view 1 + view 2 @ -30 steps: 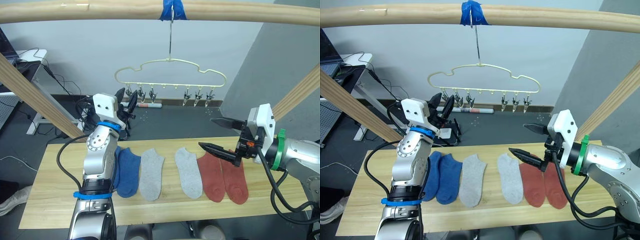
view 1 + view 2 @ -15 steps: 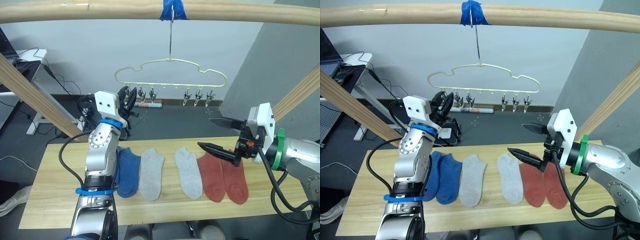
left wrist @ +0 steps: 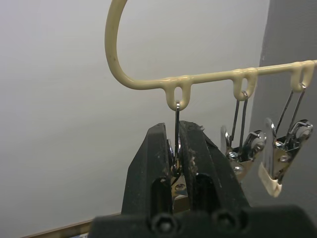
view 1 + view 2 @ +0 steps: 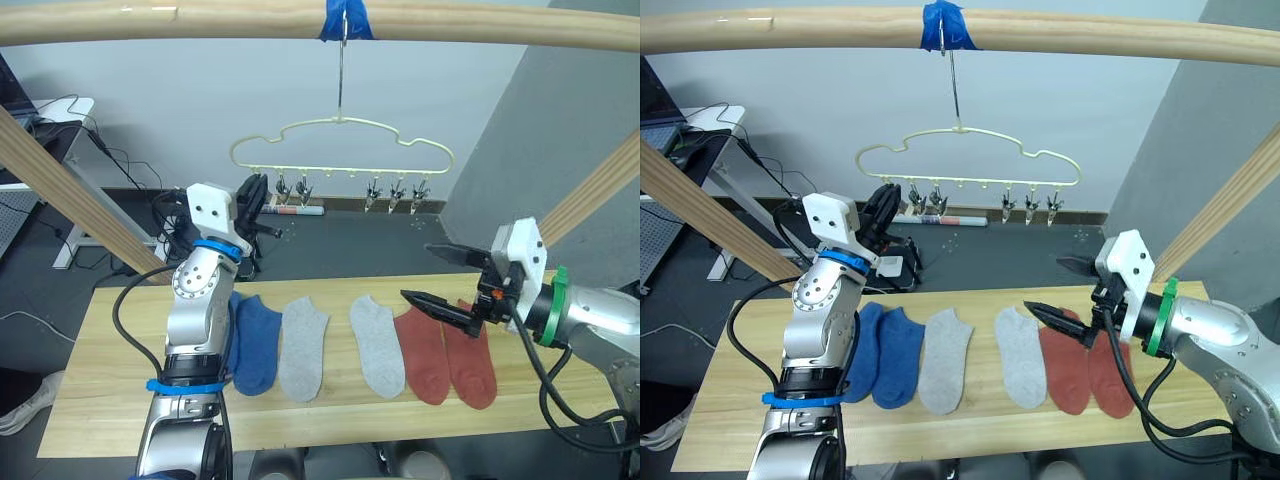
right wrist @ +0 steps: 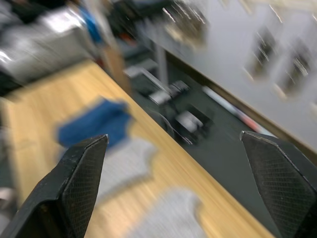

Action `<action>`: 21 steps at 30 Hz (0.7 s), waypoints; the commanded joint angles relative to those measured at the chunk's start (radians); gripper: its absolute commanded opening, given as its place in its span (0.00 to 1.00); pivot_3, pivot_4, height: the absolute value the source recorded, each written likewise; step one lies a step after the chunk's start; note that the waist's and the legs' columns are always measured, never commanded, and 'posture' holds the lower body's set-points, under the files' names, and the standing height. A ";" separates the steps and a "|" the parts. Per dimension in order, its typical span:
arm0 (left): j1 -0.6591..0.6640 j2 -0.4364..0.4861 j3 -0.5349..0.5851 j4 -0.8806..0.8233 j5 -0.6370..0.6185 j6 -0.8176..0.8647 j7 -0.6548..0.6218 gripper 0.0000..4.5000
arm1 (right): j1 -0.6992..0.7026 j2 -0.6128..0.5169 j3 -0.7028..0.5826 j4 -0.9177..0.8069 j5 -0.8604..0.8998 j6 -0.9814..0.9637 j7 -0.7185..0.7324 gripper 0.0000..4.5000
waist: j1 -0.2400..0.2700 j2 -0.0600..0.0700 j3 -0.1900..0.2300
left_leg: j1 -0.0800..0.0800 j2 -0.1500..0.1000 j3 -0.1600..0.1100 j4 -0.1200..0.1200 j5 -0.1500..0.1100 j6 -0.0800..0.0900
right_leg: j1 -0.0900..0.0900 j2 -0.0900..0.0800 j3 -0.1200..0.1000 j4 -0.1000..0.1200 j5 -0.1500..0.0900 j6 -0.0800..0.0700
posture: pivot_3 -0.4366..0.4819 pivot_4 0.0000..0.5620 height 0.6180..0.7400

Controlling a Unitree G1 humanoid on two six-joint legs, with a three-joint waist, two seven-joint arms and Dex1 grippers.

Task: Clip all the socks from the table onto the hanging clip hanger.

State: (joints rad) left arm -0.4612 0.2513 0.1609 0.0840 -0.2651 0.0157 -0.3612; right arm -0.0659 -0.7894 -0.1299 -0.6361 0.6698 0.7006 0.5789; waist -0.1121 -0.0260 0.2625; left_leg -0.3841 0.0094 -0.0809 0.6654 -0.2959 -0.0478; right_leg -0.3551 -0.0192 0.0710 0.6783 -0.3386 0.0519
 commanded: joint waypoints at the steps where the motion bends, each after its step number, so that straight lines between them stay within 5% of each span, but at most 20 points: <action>1: 0.010 0.018 -0.004 -0.062 0.001 0.001 -0.008 0.00 | 0.062 0.026 0.007 0.132 -0.198 -0.135 -0.068 1.00 | 0.000 0.000 0.000 | 0.000 0.000 0.000 0.000 0.000 0.000 | 0.000 0.000 0.000 0.000 0.000 0.000 | 0.23 0.48 1.00; 9: 0.027 0.034 -0.005 -0.122 -0.012 0.044 -0.010 0.00 | 0.092 0.144 0.091 0.371 -0.433 -0.236 -0.178 1.00 | -0.002 0.001 0.004 | 0.000 0.001 0.001 -0.001 0.000 0.000 | -0.001 0.001 0.001 0.002 0.000 0.000 | 0.25 0.51 1.00; 21: 0.045 0.065 0.004 -0.187 -0.030 0.118 -0.029 0.00 | 0.100 0.316 0.051 0.548 -0.481 -0.200 -0.285 1.00 | 0.001 0.005 0.015 | 0.000 0.000 0.001 -0.001 0.000 -0.001 | -0.001 0.000 0.001 0.002 0.000 0.000 | 0.28 0.53 1.00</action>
State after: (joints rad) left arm -0.4181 0.3083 0.1576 -0.0501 -0.2782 0.1372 -0.3840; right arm 0.0388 -0.4760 -0.0546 -0.0944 0.1874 0.4997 0.3000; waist -0.1113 -0.0212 0.2775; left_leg -0.3839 0.0097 -0.0803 0.6645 -0.2957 -0.0484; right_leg -0.3561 -0.0191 0.0719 0.6799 -0.3385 0.0519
